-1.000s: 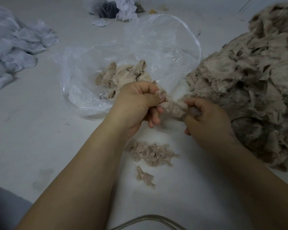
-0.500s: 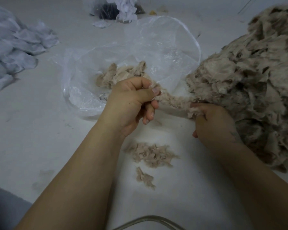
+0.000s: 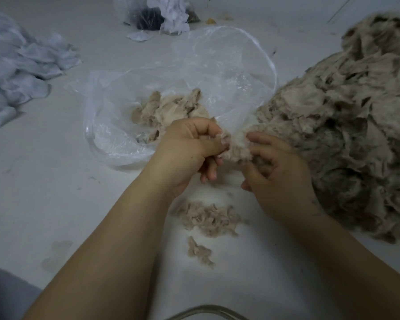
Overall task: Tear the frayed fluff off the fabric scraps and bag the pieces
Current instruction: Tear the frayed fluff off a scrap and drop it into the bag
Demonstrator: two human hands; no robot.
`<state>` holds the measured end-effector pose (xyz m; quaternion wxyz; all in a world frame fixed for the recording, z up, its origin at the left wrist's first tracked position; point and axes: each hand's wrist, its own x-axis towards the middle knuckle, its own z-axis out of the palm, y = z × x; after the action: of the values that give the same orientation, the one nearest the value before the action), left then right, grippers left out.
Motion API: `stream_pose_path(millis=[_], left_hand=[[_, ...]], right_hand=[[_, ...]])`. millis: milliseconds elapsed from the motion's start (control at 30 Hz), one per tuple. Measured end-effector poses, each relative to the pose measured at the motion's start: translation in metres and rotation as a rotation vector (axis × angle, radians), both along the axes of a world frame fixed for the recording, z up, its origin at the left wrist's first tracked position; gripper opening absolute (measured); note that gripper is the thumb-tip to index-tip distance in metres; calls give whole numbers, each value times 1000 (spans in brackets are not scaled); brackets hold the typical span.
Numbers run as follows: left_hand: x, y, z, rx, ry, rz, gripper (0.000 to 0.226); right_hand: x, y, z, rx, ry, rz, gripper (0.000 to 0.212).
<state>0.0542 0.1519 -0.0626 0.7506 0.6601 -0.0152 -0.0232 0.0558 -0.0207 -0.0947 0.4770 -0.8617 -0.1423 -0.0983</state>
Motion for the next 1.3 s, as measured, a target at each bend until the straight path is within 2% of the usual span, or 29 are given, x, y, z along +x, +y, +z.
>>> stream_pose_path(millis=[67, 233, 333, 433, 467, 533, 600, 667, 733, 800, 900, 967, 1067, 1133, 1233, 1300], left_hand=[[0, 1, 1, 11, 7, -4, 29], [-1, 8, 2, 137, 33, -64, 26], [-2, 16, 5, 213, 41, -297, 12], [-7, 18, 9, 417, 9, -598, 11], [-8, 17, 9, 471, 3, -629, 14], [-7, 16, 7, 518, 9, -560, 21], [-6, 12, 5, 469, -11, -364, 19], [-2, 7, 2, 357, -30, -142, 7], [-1, 0, -1, 341, -12, -54, 22], [-3, -8, -3, 358, 24, -95, 29], [-2, -13, -5, 316, 52, -115, 22], [-1, -10, -5, 262, 80, -60, 23], [0, -5, -3, 155, 88, -32, 28], [-1, -5, -2, 107, 64, -54, 30], [-3, -8, -2, 21, 35, -95, 25], [-5, -8, -1, -59, 14, -136, 19]], right_hand=[[5, -4, -5, -59, 11, -14, 10], [14, -15, -12, -96, 40, -91, 10], [14, -18, -9, -63, -41, -116, 30], [7, -12, -6, -41, -176, -66, 40], [6, -11, -6, -46, -205, -53, 41], [6, -11, -5, -33, -214, -46, 42], [6, -11, -4, 0, -210, -43, 44], [5, -11, -4, 23, -226, -30, 42], [4, -10, -5, 14, -261, -11, 33], [3, -8, -6, 8, -316, -3, 22], [4, -9, -6, 13, -308, -34, 23], [10, -14, -7, 25, -149, -100, 33], [19, -25, -12, 106, 103, -197, 26], [21, -28, -12, 90, 125, -231, 17], [20, -25, -11, 54, 187, -213, 43], [22, -27, -14, 57, 219, -218, 39]])
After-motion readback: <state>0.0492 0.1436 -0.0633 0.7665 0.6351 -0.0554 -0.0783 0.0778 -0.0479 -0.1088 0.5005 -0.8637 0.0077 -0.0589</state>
